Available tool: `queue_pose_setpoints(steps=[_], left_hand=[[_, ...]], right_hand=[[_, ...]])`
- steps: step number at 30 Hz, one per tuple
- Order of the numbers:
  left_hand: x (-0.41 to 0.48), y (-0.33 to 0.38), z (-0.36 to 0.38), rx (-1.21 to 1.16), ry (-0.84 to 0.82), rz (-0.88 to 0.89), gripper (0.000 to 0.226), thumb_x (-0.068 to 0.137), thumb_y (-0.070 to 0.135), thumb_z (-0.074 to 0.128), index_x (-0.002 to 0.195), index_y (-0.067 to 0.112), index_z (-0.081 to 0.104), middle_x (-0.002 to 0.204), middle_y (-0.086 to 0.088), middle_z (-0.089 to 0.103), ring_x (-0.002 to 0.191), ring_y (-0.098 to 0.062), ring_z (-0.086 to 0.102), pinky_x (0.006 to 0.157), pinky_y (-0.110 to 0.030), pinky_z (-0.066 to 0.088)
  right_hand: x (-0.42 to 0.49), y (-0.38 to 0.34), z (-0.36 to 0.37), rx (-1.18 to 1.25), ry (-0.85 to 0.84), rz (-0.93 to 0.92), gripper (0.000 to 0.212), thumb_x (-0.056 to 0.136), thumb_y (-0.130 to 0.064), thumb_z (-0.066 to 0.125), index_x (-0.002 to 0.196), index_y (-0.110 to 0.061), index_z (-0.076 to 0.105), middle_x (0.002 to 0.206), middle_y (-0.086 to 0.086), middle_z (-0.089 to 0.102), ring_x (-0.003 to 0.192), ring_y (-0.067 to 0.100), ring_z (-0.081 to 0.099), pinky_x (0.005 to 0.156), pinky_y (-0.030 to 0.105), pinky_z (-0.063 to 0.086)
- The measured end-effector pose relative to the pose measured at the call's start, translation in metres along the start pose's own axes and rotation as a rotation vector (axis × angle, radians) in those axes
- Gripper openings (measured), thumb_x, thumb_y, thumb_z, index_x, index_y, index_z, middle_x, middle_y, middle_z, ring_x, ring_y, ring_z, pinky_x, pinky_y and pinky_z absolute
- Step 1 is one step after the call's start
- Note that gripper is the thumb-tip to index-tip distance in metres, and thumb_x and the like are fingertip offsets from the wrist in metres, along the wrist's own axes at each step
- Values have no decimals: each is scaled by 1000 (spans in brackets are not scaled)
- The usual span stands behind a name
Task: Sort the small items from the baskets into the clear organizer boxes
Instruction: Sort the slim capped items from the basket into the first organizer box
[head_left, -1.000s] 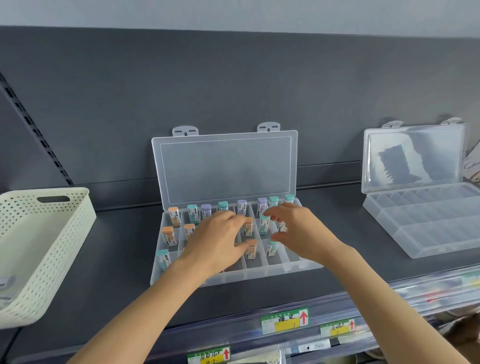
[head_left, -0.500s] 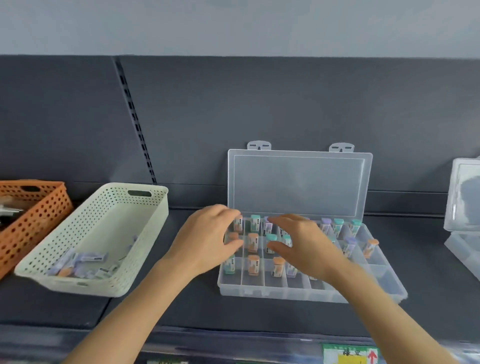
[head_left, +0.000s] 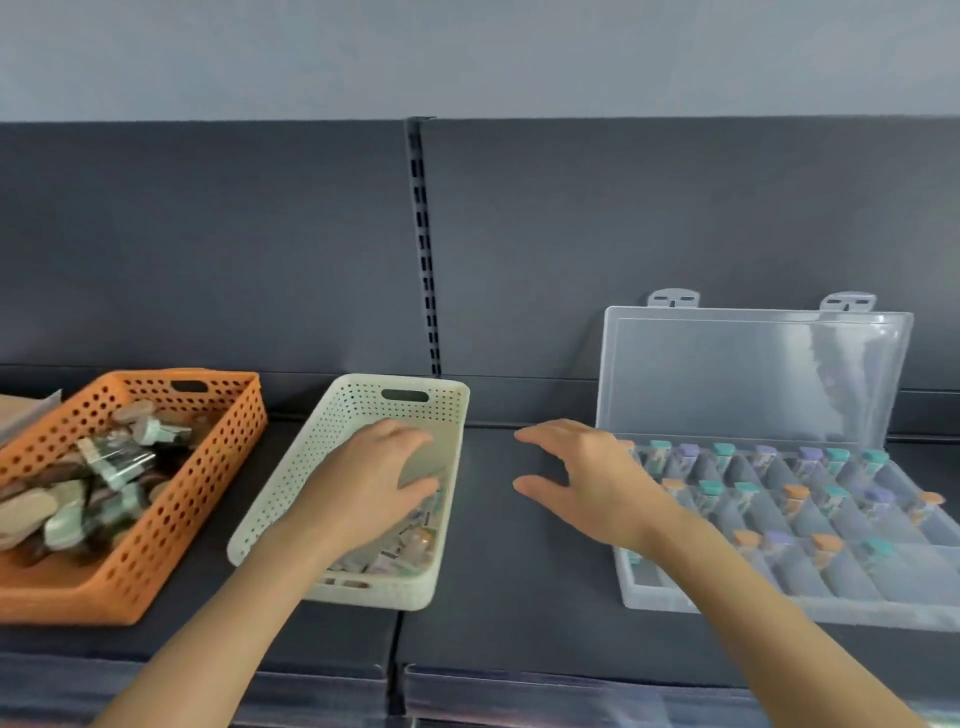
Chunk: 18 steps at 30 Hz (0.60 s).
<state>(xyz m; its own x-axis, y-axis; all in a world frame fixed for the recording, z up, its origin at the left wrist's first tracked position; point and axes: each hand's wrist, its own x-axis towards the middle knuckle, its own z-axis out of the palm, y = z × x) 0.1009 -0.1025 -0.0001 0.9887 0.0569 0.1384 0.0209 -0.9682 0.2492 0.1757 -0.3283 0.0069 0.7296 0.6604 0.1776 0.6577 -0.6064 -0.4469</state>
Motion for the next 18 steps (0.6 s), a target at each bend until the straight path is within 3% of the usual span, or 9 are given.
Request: queue_pose_setpoints(steps=[3,10,18], left_hand=[[-6,-39,1,3,-99,-24,53,88,42,59,137,28,44,138,11,42,124,-7,42,103,-27,37],[-12,-82,14,-60,-355,69,52,84,38,64,133,30,48,135,12,44,116,-6,47,97,-25,40],[7,-62,30,-189,-417,162,57,81,52,63,132,29,48,122,10,53,106,-9,52,92,-27,43]], right_hand=[[14,-23,21,26,-1,3,50,90,-35,60,137,-22,47,137,-5,50,122,10,47,95,15,35],[37,-60,56,54,26,74,47,90,-32,60,134,-20,50,132,-5,54,119,11,49,90,18,38],[51,-73,60,91,62,136,44,91,-29,59,133,-20,52,132,-3,55,115,13,51,86,16,34]])
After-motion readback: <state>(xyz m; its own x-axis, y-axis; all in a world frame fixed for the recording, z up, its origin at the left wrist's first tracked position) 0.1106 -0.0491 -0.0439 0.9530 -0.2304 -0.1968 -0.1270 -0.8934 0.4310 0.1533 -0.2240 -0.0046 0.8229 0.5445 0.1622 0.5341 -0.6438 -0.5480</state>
